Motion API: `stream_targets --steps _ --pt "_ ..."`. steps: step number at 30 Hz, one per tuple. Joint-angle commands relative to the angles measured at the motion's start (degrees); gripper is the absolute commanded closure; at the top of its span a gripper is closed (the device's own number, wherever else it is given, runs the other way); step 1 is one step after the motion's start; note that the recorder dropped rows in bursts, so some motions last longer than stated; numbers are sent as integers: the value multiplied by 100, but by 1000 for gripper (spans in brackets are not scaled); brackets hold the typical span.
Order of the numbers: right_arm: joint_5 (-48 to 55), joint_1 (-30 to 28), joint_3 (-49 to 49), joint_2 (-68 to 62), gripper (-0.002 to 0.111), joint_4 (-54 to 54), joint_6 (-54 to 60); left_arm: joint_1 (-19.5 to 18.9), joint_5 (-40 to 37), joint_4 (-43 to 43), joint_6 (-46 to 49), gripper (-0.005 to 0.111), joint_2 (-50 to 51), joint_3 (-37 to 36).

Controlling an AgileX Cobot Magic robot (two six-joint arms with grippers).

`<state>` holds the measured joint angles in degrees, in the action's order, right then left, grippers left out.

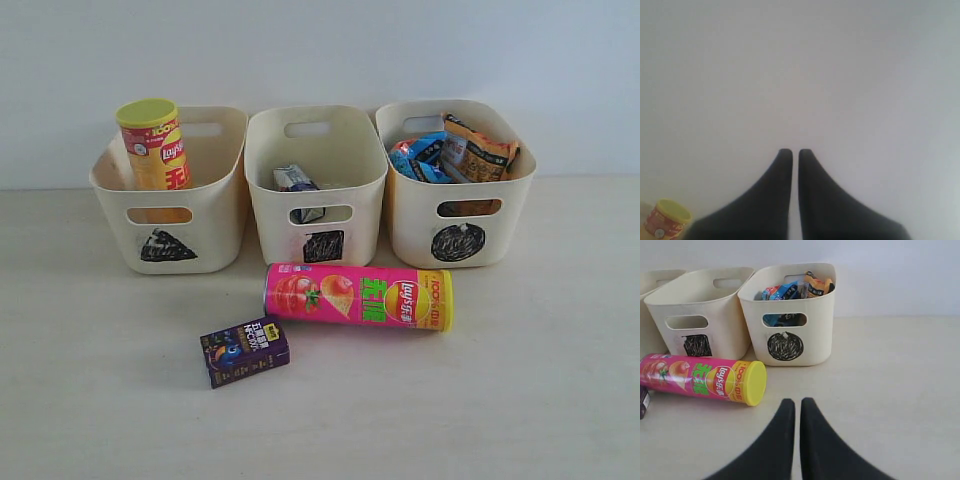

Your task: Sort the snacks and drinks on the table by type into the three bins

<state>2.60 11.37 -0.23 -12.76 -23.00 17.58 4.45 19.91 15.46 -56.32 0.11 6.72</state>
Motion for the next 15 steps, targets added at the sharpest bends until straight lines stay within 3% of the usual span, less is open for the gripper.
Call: stream_targets --steps 1,4,9,15 --pt "75 -22 23 174 108 42 39 17 -30 1473 -766 103 332 352" --pt "90 -65 23 522 108 157 39 17 -20 2428 -1372 103 745 637" --pt "52 -315 23 1165 108 1334 39 17 30 4022 -2267 103 1431 1180" --pt "-148 -786 23 1276 108 1410 39 17 133 5592 -3128 103 2236 1728"
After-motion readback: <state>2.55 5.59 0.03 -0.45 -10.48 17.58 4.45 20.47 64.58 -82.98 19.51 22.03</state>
